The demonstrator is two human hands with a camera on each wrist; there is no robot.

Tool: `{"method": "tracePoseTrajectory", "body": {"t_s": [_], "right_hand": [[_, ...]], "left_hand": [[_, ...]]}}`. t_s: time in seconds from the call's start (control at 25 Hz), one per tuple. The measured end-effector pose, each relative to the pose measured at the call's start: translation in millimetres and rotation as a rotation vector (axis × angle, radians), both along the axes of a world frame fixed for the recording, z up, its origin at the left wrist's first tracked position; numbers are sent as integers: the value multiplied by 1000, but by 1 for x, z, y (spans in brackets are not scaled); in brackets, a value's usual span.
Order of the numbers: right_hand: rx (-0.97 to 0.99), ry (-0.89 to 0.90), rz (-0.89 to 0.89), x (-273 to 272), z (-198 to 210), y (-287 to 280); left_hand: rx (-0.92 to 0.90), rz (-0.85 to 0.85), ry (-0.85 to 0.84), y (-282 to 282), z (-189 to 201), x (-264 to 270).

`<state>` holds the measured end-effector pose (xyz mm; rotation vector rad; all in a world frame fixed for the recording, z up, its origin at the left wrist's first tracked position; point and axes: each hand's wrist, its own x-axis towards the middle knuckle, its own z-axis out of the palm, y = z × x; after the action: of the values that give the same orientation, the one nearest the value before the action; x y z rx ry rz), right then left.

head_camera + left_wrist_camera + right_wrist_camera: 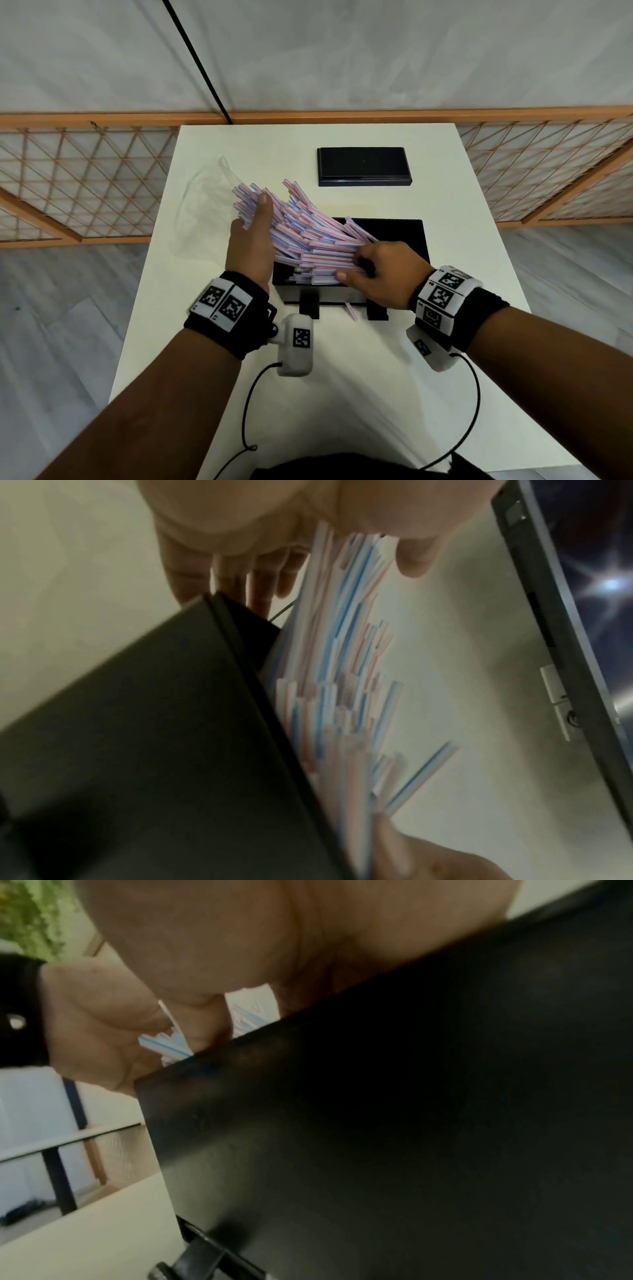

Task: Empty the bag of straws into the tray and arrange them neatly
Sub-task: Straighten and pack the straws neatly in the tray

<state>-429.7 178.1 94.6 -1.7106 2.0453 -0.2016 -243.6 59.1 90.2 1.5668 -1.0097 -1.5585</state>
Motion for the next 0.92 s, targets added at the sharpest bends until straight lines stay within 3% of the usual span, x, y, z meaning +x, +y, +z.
{"method": "tracePoseTrajectory", "body": {"t_s": [0.08, 0.16, 0.32, 0.48, 0.68, 0.84, 0.92], "right_hand": [[52, 12, 40, 1, 1, -2], [87, -87, 75, 1, 6, -3], [214, -46, 134, 0, 12, -7], [281, -162, 130, 8, 12, -14], [334, -207, 90, 16, 23, -26], [357, -119, 125, 21, 21, -32], [326, -142, 139, 25, 22, -31]], "left_hand": [[-47, -92, -165, 12, 18, 2], [-73, -180, -308, 17, 26, 5], [-108, -248, -377, 21, 37, 9], [-154, -263, -436, 27, 33, 7], [-120, -176, -407, 31, 31, 4], [-87, -36, -46, 35, 17, -6], [-62, 25, 44, 36, 3, -9]]}}
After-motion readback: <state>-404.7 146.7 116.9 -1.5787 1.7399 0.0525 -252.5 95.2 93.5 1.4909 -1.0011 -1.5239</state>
